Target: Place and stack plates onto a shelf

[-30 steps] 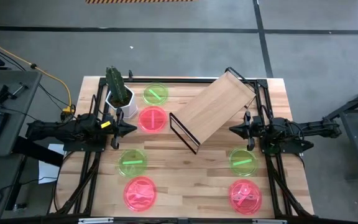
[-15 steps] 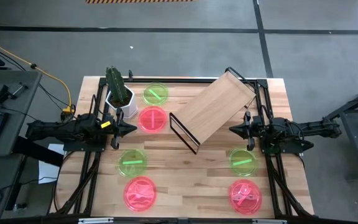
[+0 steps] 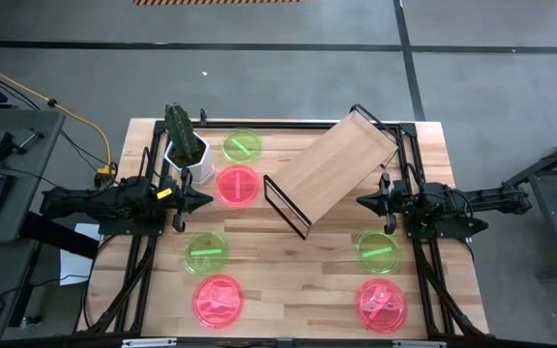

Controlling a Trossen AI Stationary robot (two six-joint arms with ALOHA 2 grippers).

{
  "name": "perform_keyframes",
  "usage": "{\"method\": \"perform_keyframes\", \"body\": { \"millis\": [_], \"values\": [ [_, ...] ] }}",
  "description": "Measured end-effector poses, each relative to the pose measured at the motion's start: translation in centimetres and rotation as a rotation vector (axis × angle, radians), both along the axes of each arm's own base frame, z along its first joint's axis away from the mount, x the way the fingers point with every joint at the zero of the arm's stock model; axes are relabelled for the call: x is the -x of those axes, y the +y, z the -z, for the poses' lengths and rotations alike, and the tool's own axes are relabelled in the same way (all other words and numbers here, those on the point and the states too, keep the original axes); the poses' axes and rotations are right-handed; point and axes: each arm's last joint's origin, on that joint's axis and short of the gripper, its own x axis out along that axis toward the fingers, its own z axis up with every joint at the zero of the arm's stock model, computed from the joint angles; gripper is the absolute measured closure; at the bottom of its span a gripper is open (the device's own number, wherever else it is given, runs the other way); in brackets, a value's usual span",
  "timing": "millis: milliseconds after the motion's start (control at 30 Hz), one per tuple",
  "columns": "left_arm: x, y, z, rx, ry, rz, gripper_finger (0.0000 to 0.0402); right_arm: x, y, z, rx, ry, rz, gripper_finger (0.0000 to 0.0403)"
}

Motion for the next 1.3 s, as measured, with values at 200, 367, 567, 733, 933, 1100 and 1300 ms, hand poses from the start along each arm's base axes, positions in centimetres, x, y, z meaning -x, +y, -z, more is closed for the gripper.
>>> {"method": "perform_keyframes", "body": {
  "millis": [200,367,567,733,933,1100,1300],
  "values": [
    [0.0,0.0,0.0,0.000,0.000,0.000,0.0401,0.0,0.0,0.0,0.000,0.000,0.000,0.0403],
    [0.0,0.0,0.0,0.000,0.000,0.000,0.0401,0.0,0.0,0.0,0.000,0.000,0.000,0.0403],
    [0.0,0.0,0.0,0.000,0.000,0.000,0.0401,0.0,0.0,0.0,0.000,0.000,0.000,0.0403],
    [0.0,0.0,0.0,0.000,0.000,0.000,0.0401,0.0,0.0,0.0,0.000,0.000,0.000,0.0403],
    [0.0,0.0,0.0,0.000,0.000,0.000,0.0401,0.0,-0.1,-0.2,0.029,-0.020,0.035,0.0403],
    [0.0,0.0,0.0,0.000,0.000,0.000,0.0401,0.3,-0.4,-2.2,-0.091,-0.232,0.122,0.0403],
    [0.0,0.0,0.0,0.000,0.000,0.000,0.0401,0.0,0.6,-3.6,-0.136,-0.365,-0.171,0.0403]
  ]
}}
